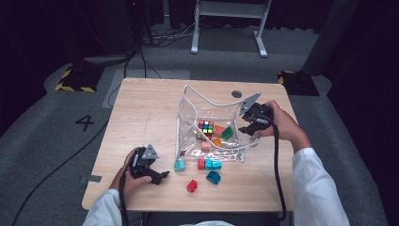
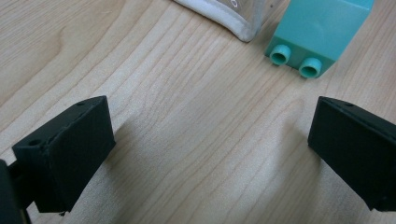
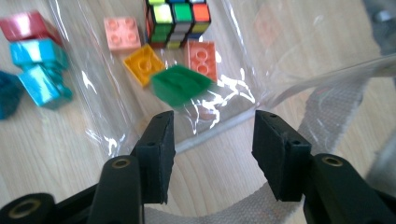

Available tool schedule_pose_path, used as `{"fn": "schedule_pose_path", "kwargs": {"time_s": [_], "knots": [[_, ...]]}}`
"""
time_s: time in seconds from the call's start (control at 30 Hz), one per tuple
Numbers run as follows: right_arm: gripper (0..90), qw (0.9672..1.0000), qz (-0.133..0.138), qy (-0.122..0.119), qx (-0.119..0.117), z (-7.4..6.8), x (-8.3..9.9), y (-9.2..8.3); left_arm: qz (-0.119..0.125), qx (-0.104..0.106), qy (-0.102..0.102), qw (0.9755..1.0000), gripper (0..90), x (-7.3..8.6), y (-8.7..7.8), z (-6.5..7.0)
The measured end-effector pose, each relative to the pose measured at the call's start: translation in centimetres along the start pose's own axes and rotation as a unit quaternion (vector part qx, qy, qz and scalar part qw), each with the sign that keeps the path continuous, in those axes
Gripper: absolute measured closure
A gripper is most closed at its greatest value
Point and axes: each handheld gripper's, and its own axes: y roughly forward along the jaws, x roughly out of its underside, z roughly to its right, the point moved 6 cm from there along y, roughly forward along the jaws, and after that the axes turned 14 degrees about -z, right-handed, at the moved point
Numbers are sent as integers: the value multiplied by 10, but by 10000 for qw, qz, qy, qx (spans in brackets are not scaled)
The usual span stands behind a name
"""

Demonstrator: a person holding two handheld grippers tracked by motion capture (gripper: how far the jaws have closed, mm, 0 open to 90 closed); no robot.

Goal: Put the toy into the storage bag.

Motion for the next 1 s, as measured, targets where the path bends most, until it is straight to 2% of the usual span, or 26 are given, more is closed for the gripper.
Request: {"fn": "schedule_pose_path", "kwargs": {"time_s": [0.07, 0.1, 0.13, 0.17, 0.2, 0.23, 0.3, 0.33, 0.37, 0.4, 0.43, 0.47, 0.5, 0.6, 0.77, 0.8, 0.87, 1.0], "knots": [[451, 9997, 229, 59, 35, -1, 1, -6, -5, 0, 2, 10000, 4, 0, 0, 0], [424, 9987, 507, 32, 101, -1, 4, -12, -2, 0, -2, 10000, 4, 0, 0, 0], [424, 9987, 507, 32, 101, -1, 4, -12, -5, 0, 2, 10000, 4, 0, 0, 0], [397, 9972, 715, 120, 155, -2, 10, -20, 0, -1, -1, 10000, 4, 0, 0, 0], [397, 9972, 715, 120, 155, -2, 10, -20, 0, 0, -2, 10000, 4, 0, 0, 0], [381, 9963, 830, 159, 160, -3, 13, -23, -1, -1, -1, 10000, 4, 0, 0, 0], [347, 9930, 1063, 410, 312, -5, 20, -29, 0, -1, -2, 10000, 4, 0, 0, 0], [339, 9911, 1154, 603, 263, -8, 25, -32, -3, 0, 0, 10000, 4, 0, 0, 0], [326, 9898, 1268, 568, 328, -7, 29, -36, -6, -1, 2, 10000, 4, 0, 0, 0], [306, 9851, 1511, 739, 356, -7, 37, -42, -7, -2, 2, 10000, 4, 0, 0, 0], [306, 9851, 1511, 739, 356, -7, 37, -42, -7, -2, 2, 10000, 4, 0, 0, 0], [291, 9814, 1685, 817, 412, -7, 45, -47, -5, -1, 0, 10000, 4, 0, 0, 0], [291, 9814, 1685, 817, 412, -7, 45, -47, -2, 0, 0, 10000, 4, 0, 0, 0], [259, 9771, 1844, 929, 516, -8, 55, -54, 2, -7, 5, 10000, 4, 0, 0, 0], [258, 9698, 2028, 1134, 738, -13, 74, -64, -2, -1, 0, 10000, 4, 0, 0, 0], [255, 9692, 2025, 1122, 839, -15, 82, -64, -7, -1, 2, 10000, 4, 0, 0, 0], [254, 9693, 2003, 1142, 858, -17, 85, -63, -1, 0, -1, 10000, 4, 0, 0, 0], [252, 9672, 2052, 1228, 858, -23, 98, -57, 0, -2, 0, 10000, 4, 0, 0, 0]]}}
